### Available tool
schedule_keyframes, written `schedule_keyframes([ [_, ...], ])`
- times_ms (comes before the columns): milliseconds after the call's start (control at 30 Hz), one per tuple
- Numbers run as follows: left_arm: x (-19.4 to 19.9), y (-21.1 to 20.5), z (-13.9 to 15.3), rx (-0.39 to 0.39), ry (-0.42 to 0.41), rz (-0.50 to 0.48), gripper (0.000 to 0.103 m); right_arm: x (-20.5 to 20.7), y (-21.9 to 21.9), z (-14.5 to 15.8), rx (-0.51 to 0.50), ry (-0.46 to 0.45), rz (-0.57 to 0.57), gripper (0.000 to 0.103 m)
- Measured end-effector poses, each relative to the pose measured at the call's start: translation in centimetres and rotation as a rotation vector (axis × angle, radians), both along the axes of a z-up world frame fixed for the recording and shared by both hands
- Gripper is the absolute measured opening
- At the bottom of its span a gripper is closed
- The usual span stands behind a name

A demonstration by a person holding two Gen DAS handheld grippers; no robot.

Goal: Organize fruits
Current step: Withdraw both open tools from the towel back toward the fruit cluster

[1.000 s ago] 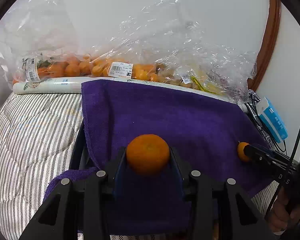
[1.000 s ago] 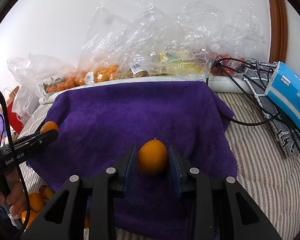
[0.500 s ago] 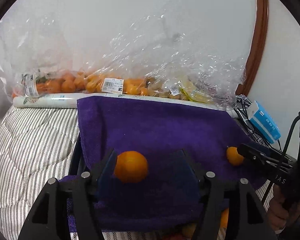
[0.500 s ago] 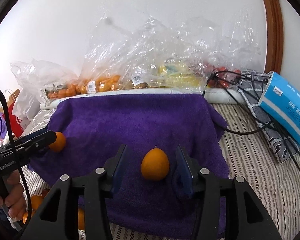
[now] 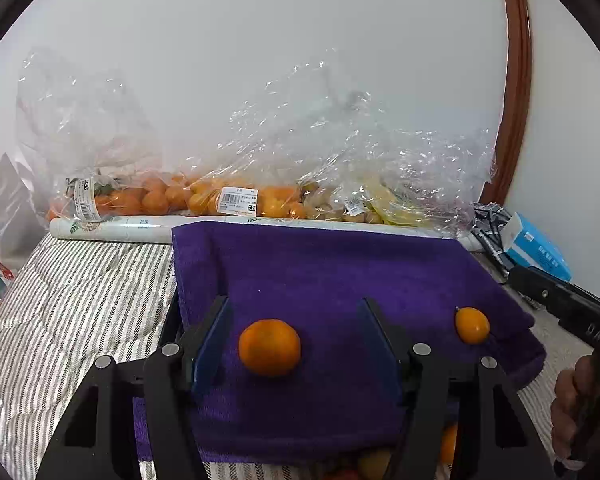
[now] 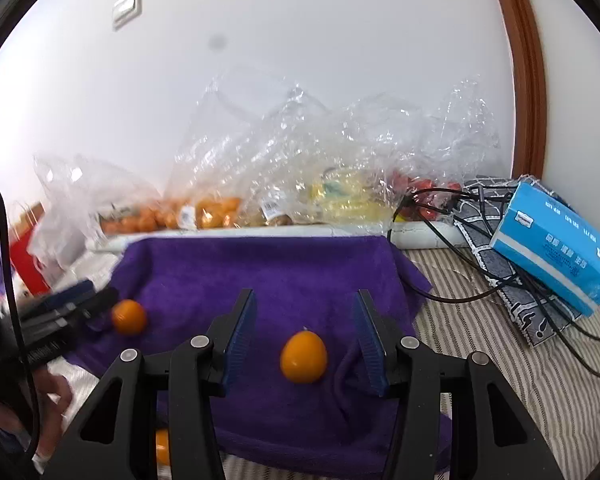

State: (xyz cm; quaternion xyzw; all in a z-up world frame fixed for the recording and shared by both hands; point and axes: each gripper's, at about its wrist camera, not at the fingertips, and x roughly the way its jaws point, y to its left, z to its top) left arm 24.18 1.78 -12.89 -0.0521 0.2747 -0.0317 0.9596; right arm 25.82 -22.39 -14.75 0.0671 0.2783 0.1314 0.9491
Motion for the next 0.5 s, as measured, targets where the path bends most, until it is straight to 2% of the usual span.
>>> schedule_keyframes([
  [67, -0.3, -0.1, 0.5, 0.012, -0.001, 0.022, 0.062, -0.6, -0.2, 0.9, -0.003, 0.0, -0.024, 0.05],
  [200, -1.1, -0.1, 1.6, 0.013, 0.003, 0.011, 0.057, -3.5, -0.9, 2.8, -0.021, -0.074, -0.078, 0.054],
  [367, -3.6, 0.7, 2.5, -0.064, 0.035, -0.029, 0.055, -6.1, -1.2, 3.7, -0.017, -0.007, -0.023, 0.051],
  [500, -6.1, 0.5, 3.1, -0.043, 0.05, -0.058, 0.055, -8.3, -0.8, 3.9, -0.022, 0.017, -0.014, 0.051],
])
